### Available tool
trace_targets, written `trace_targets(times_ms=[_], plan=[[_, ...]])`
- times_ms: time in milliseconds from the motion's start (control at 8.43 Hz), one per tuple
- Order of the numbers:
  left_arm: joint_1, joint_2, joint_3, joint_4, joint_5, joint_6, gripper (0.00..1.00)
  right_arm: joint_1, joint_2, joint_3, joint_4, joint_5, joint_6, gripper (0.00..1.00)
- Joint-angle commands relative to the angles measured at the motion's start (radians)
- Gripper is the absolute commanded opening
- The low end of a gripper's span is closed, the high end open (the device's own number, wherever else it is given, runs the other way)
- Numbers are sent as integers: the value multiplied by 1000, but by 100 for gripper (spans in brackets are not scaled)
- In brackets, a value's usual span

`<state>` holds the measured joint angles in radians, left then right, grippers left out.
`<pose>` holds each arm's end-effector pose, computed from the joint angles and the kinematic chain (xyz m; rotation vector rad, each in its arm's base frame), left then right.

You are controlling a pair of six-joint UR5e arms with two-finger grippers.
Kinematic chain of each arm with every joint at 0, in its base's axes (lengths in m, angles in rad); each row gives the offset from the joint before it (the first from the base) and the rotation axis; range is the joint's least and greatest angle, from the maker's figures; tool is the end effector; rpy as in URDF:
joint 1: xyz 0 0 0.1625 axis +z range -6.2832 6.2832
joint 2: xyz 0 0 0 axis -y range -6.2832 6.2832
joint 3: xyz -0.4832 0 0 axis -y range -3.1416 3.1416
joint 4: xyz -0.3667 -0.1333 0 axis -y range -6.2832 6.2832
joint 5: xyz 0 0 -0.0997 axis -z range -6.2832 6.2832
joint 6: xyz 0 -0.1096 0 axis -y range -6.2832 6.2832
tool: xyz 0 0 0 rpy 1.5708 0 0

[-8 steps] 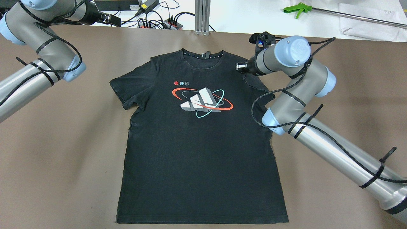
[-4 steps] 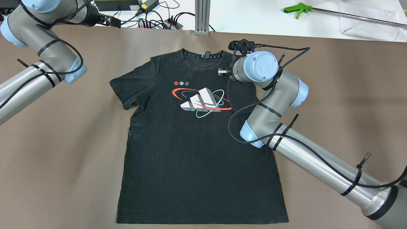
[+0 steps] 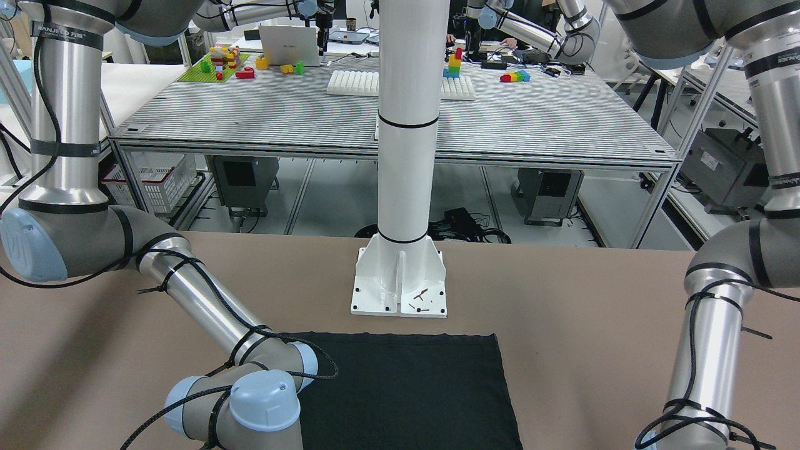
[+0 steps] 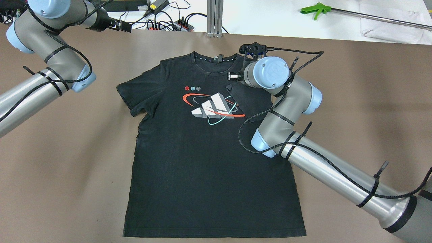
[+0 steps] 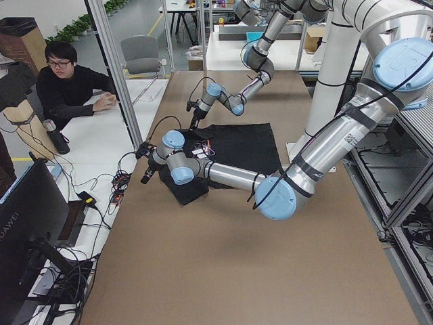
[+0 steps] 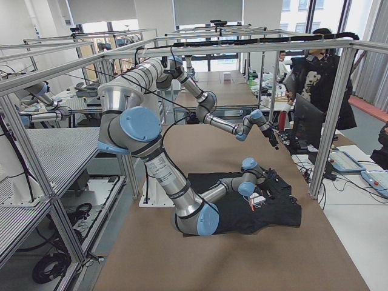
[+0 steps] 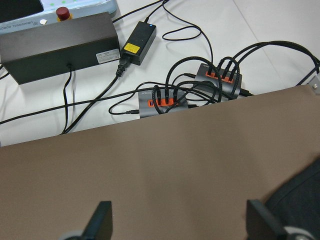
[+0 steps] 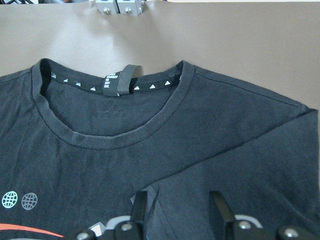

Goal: Fold clothes
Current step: 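Fold the grasped sleeve inward over the shirt body with the right gripper, then release the sleeve and raise the right gripper while the left gripper grasps the other sleeve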

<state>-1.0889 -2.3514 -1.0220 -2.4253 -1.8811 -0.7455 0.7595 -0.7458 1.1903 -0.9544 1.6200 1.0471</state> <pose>0.2989 -0.7868 0.3819 0.7191 0.8476 -0.0674 -0.5140 -0.6644 0.2991 0.6001 -0.8778 0.1871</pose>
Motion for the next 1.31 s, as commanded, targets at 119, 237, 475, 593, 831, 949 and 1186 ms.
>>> trace_targets(times_ms=[119,237,475,593,831,949,1186], plan=[[7,36,-7,-88,-7,-2,94,90,0,9,3,140,7,94],[21,59,-13,-136,-28,-9,94,143,-7,9,2,226,-1,94],[26,96,-17,-179,-87,-18,94,227,-50,17,3,343,-54,94],[27,110,-15,-190,-98,-18,94,247,-72,32,3,366,-71,94],[43,142,-18,-196,-110,-18,94,264,-76,43,3,388,-72,94],[61,162,-12,-215,-104,-17,94,267,-98,64,3,386,-73,94],[73,193,-9,-245,-98,-18,94,273,-106,81,3,386,-73,94]])
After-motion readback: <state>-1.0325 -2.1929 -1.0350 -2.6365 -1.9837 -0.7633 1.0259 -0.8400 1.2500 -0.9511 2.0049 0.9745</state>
